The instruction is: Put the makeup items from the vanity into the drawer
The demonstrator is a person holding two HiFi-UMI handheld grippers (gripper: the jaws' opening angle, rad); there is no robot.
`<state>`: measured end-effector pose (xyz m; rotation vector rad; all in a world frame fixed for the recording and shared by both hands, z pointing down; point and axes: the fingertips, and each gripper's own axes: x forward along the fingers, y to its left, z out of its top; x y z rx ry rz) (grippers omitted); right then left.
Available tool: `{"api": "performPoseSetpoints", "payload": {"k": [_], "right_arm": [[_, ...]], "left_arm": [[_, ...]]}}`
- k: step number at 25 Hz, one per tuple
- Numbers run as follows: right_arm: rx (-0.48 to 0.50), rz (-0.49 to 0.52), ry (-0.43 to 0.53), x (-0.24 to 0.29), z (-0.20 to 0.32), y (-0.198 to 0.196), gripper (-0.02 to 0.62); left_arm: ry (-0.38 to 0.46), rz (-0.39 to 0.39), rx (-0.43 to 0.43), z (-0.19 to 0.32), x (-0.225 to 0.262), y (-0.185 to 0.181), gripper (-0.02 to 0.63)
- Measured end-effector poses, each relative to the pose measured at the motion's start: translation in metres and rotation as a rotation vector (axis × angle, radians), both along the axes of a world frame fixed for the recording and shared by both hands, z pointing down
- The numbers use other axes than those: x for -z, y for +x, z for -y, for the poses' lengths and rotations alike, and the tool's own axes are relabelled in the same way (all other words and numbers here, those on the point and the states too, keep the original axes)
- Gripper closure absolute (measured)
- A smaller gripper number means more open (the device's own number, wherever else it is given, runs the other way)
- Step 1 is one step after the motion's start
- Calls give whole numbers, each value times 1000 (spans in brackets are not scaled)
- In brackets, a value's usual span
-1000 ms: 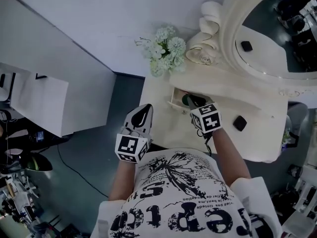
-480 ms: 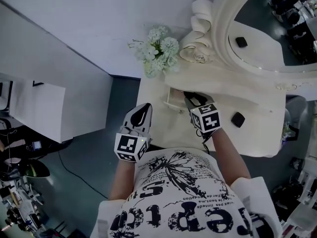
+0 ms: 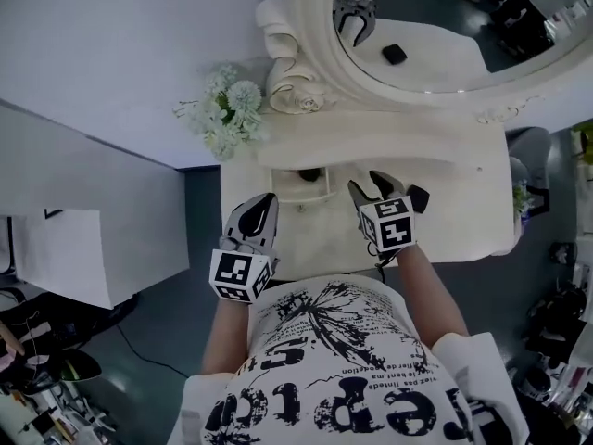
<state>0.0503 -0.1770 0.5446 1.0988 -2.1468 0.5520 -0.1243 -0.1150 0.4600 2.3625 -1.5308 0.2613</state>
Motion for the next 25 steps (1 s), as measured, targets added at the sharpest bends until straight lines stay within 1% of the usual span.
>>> {"api": "performPoseSetpoints", "payload": {"k": [3,7,10,12,16,20,25], "right_arm": [[-93,-4,-19,-6,-3,42,384],[-242,-13,-61,-16,-15,96,361],[-324,-43,-81,-26,-20,133,335],[-378,-38,-93,-35,-22,152,321],[-464,-36,-141,-57,-23,176,293],[-507,-50,-189,-77,-22,187,272],[-545,-81,-210,-95,-15,195,261]], "left_arm": [[3,-4,-69,10,-2,30,586],[-7,-9,-167,18,-4,71,588],[-25,-12,-214,23,-9,98,587],[-36,-12,-241,26,-13,113,587],[-58,-9,-276,31,-23,133,586],[-85,-9,-278,32,-30,142,586],[-105,-1,-272,34,-39,143,586]]}}
